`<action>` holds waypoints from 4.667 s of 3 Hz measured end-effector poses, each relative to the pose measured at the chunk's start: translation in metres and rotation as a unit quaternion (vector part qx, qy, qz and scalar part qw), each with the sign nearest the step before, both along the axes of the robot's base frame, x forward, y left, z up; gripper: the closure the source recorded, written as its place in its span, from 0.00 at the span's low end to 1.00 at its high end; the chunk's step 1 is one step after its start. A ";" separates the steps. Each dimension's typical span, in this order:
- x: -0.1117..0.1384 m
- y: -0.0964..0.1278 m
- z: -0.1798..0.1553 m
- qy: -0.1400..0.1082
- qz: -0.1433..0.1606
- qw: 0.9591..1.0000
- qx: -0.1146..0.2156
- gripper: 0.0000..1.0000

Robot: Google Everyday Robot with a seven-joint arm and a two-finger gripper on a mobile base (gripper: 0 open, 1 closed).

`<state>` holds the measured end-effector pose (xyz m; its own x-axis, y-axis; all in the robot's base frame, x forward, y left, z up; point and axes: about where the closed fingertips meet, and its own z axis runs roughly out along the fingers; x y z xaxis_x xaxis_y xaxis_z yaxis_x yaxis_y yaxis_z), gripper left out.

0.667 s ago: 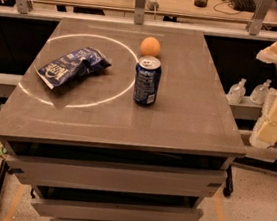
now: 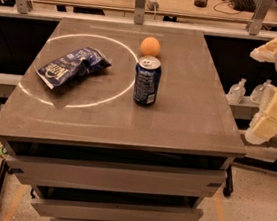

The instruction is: Knock pepsi can over

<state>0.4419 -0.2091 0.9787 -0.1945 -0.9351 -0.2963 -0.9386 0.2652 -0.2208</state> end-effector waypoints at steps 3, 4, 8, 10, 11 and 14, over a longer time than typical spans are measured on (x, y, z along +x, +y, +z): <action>0.059 0.054 -0.030 -0.022 0.093 0.937 0.337 0.00; 0.069 0.083 -0.027 -0.019 0.107 0.901 0.421 0.00; 0.123 0.120 -0.068 -0.028 0.127 0.866 0.483 0.00; 0.140 0.154 -0.100 0.010 0.158 0.851 0.501 0.00; 0.143 0.173 -0.111 0.029 0.174 0.843 0.508 0.00; 0.148 0.202 -0.116 0.057 0.211 0.828 0.517 0.65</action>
Offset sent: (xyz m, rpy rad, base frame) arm 0.0573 0.0726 0.0075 0.9596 -0.0723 0.3070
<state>0.5902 -0.0070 0.8630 0.0036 -0.1859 -0.9826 -0.9950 -0.0992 0.0152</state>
